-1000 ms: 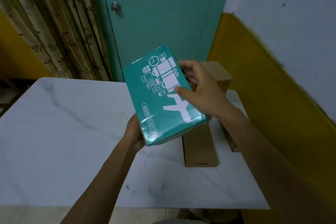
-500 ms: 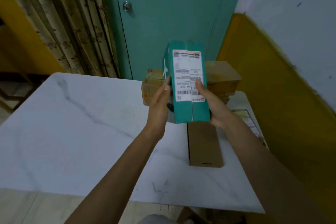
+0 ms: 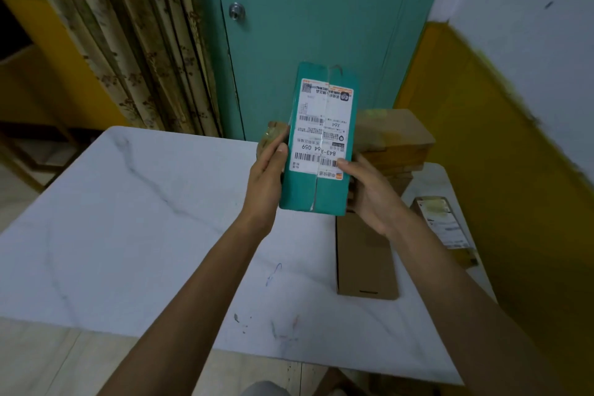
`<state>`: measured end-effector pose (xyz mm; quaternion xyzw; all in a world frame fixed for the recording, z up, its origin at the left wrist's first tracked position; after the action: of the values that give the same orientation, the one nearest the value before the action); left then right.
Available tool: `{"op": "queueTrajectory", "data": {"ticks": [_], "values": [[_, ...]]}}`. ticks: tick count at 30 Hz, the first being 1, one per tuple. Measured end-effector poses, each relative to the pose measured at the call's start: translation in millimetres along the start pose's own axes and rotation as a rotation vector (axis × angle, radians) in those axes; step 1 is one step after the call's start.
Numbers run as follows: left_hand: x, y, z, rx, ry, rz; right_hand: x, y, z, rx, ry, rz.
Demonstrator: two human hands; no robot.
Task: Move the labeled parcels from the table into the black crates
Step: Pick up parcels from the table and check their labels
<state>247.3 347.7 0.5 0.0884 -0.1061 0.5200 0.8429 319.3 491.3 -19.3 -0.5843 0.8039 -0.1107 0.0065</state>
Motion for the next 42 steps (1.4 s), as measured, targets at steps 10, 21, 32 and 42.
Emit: {"op": "queueTrajectory", "data": {"ticks": [10, 21, 32, 42], "values": [[-8, -2, 2, 0.042, -0.042, 0.047, 11, -7, -4, -0.096, -0.121, -0.122], [-36, 11, 9, -0.091, -0.155, 0.154, 20, -16, -8, -0.393, -0.380, 0.000], [-83, 29, 8, -0.159, 0.027, 0.010, -37, 23, 1, -0.055, 0.190, 0.069], [-96, 18, -7, -0.032, -0.126, 0.180, -31, 48, -18, -0.021, -0.015, 0.295]]}}
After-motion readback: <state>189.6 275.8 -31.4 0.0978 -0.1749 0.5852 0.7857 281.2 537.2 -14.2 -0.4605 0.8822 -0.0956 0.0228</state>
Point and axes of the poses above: each hand's wrist, its own y-axis towards the middle knuckle, its own x-axis out of the palm, z = x × y, the point moved 4 cm from there along y, towards the middle knuckle, and after that the axes turned 8 degrees about -y, right-handed, at the moved point
